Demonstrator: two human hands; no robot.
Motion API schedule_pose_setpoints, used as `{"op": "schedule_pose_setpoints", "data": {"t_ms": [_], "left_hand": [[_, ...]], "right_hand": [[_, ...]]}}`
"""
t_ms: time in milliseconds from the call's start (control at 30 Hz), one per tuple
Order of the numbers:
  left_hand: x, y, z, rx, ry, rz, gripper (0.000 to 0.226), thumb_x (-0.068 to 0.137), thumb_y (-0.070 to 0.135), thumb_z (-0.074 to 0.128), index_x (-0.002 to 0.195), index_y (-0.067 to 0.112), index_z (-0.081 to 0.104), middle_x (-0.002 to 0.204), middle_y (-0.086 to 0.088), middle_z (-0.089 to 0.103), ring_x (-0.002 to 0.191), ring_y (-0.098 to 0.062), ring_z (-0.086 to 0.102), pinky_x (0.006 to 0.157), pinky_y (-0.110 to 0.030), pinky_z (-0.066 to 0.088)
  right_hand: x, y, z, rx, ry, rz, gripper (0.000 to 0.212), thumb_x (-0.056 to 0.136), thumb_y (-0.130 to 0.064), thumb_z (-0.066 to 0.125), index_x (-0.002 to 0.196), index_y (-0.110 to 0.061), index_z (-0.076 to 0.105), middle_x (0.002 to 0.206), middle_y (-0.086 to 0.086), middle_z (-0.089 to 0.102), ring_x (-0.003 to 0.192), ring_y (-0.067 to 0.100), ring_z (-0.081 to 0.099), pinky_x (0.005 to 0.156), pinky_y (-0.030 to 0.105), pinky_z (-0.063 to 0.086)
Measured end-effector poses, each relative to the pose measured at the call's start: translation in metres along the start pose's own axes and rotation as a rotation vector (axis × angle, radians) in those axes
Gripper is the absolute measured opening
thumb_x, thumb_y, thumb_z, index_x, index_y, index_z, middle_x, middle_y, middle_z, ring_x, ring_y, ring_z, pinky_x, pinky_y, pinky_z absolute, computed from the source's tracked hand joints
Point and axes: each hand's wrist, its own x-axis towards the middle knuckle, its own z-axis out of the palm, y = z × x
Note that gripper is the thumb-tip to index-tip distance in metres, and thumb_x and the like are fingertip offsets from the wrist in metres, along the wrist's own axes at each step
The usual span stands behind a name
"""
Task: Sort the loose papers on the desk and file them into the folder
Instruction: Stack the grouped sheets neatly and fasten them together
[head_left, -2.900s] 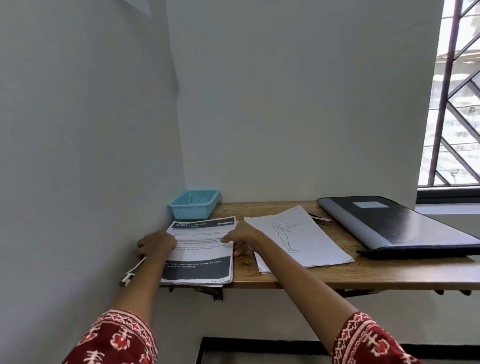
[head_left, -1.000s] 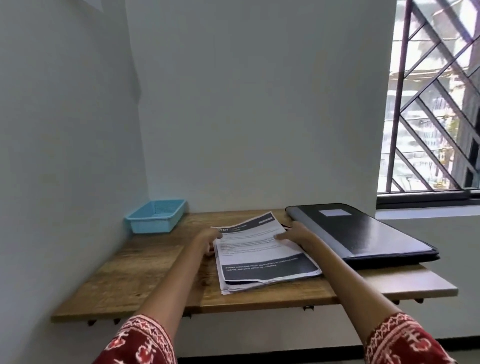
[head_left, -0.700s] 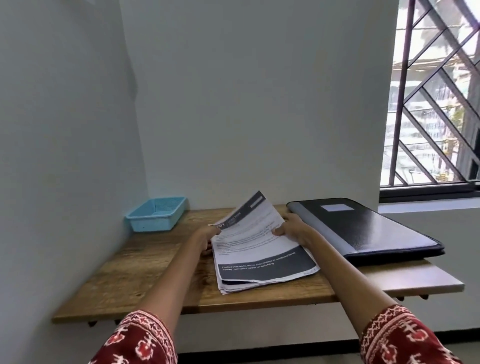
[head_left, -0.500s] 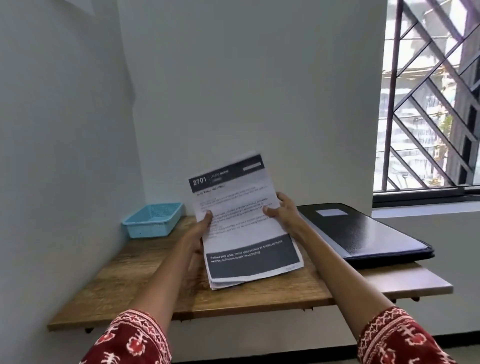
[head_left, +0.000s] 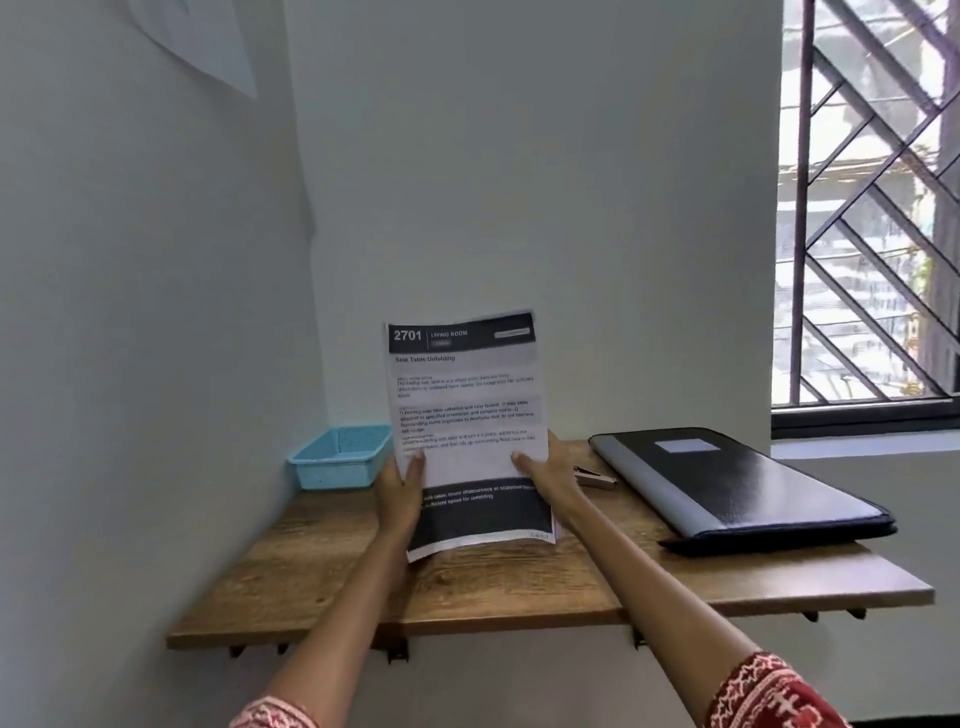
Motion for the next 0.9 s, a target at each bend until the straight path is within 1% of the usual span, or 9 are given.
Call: {"op": "schedule_pose_setpoints", "data": {"t_ms": [200,267,333,400,467,567,667,800,900], "left_hand": [[0.008,-0.003,-0.023,0.258,0.001,-0.197,0.033,0.098,0.014,0.043,0.128,0.000,0.048,0.127,-0.019,0.055,0.115,-0.033,0.052,0.086,-0.032,0.041],[0.022,0.005,-0.041,0.468,-0.103,-0.359,0.033,0.096,0.008,0.045,0.126,-0.006,0.049,0.130,-0.021,0.053,0.117,-0.033,0.051,0.088,-0.033,0.040],[0.026,0.013,-0.063,0.840,-0.296,-0.496,0.025,0.095,0.007,0.049,0.114,-0.007,0.056,0.132,-0.019,0.052,0.116,-0.029,0.052,0.089,-0.032,0.041],[0.022,0.014,-0.087,1.112,-0.464,-0.605,0.028,0.096,0.013,0.050,0.117,-0.005,0.055,0.135,-0.014,0.051,0.118,-0.025,0.052,0.092,-0.029,0.041],[0.020,0.012,-0.107,1.190,-0.531,-0.729,0.040,0.099,0.017,0.046,0.131,-0.007,0.044,0.138,-0.013,0.048,0.124,-0.024,0.048,0.097,-0.028,0.039],[0.020,0.022,-0.128,1.258,-0.563,-0.813,0.044,0.099,0.020,0.044,0.134,-0.007,0.039,0.137,-0.012,0.048,0.110,-0.019,0.049,0.099,-0.026,0.037],[0.018,0.030,-0.141,1.426,-0.550,-0.729,0.048,0.098,0.022,0.047,0.137,-0.004,0.037,0.136,-0.012,0.046,0.113,-0.020,0.047,0.102,-0.026,0.034],[0.024,0.002,-0.153,1.461,-0.497,-0.588,0.039,0.095,0.012,0.046,0.131,-0.001,0.046,0.137,-0.012,0.048,0.103,-0.020,0.050,0.099,-0.028,0.039],[0.027,-0.020,-0.158,1.439,-0.355,-0.522,0.042,0.091,0.016,0.041,0.132,0.007,0.048,0.140,-0.012,0.046,0.123,-0.027,0.047,0.103,-0.038,0.038]], "right_hand": [[0.012,-0.018,0.018,-0.231,-0.146,0.136,0.045,0.079,-0.001,0.062,0.120,-0.007,0.044,0.111,0.001,0.057,0.098,0.016,0.054,0.072,0.020,0.047],[0.017,-0.024,0.031,-0.261,-0.260,0.308,0.040,0.076,0.000,0.065,0.113,-0.002,0.051,0.108,0.013,0.063,0.092,0.020,0.059,0.070,0.028,0.050],[0.007,-0.026,0.049,-0.339,-0.433,0.535,0.011,0.083,0.001,0.065,0.091,-0.001,0.057,0.091,0.011,0.063,0.082,0.019,0.058,0.066,0.026,0.047],[-0.006,-0.018,0.068,-0.437,-0.563,0.676,0.015,0.084,-0.007,0.069,0.093,-0.004,0.057,0.096,0.007,0.062,0.092,0.018,0.058,0.075,0.025,0.050],[-0.014,-0.004,0.083,-0.413,-0.530,0.681,0.042,0.081,-0.016,0.075,0.116,-0.004,0.055,0.117,0.008,0.059,0.109,0.023,0.056,0.085,0.032,0.050],[-0.019,-0.004,0.099,-0.312,-0.416,0.611,0.021,0.088,-0.009,0.065,0.106,-0.003,0.056,0.096,0.010,0.056,0.080,0.019,0.054,0.057,0.028,0.045],[-0.022,-0.007,0.117,-0.435,-0.455,0.545,0.017,0.089,0.002,0.057,0.106,-0.001,0.054,0.093,0.013,0.054,0.071,0.015,0.048,0.056,0.026,0.042],[-0.025,-0.009,0.139,-0.634,-0.496,0.385,0.038,0.091,-0.003,0.052,0.128,0.007,0.047,0.128,0.019,0.055,0.081,0.018,0.048,0.061,0.026,0.039],[-0.026,-0.008,0.146,-0.727,-0.508,0.286,0.031,0.091,-0.009,0.055,0.120,0.003,0.053,0.130,0.019,0.056,0.097,0.023,0.055,0.060,0.026,0.040]]}}
